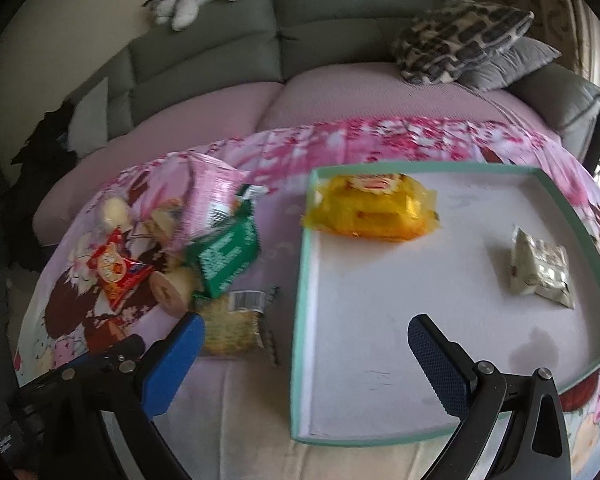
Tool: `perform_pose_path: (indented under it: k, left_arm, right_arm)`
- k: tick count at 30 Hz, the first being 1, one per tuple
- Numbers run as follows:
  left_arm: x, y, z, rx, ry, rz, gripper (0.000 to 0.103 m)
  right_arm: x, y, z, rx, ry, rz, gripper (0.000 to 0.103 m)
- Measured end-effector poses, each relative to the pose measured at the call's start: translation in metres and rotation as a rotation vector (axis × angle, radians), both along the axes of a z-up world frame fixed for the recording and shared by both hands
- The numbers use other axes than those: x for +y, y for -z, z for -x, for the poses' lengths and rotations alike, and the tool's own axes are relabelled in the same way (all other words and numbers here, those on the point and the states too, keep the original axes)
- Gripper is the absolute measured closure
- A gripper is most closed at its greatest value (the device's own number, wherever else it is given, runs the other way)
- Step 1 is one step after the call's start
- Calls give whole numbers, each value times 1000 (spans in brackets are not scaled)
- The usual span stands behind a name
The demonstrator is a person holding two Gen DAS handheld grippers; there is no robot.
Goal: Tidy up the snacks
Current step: 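Move the left tool to the red box while the right tool approaches the round cracker pack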
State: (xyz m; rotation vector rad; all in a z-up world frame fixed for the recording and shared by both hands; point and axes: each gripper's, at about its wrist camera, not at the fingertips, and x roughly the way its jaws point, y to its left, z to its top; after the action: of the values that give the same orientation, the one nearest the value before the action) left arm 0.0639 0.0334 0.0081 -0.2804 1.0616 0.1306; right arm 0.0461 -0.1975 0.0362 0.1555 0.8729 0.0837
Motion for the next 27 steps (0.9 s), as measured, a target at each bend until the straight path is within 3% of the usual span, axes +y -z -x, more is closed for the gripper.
perform_pose_path:
  k: [2, 4, 13, 27]
  left_arm:
    - [4, 0, 0, -3, -5, 3, 38]
    - [-1, -2, 3, -10, -13, 2, 38]
    - [5, -4, 8, -8, -46, 18, 38]
    - [11, 1, 9, 5, -54, 38, 38]
  right_arm:
    - [6, 0, 0, -10, -22, -2, 7]
    - [13, 0, 0, -23, -43, 18, 18]
    - [45, 6, -2, -24, -167, 26, 42]
    - [58, 31, -17, 61, -165, 81, 42]
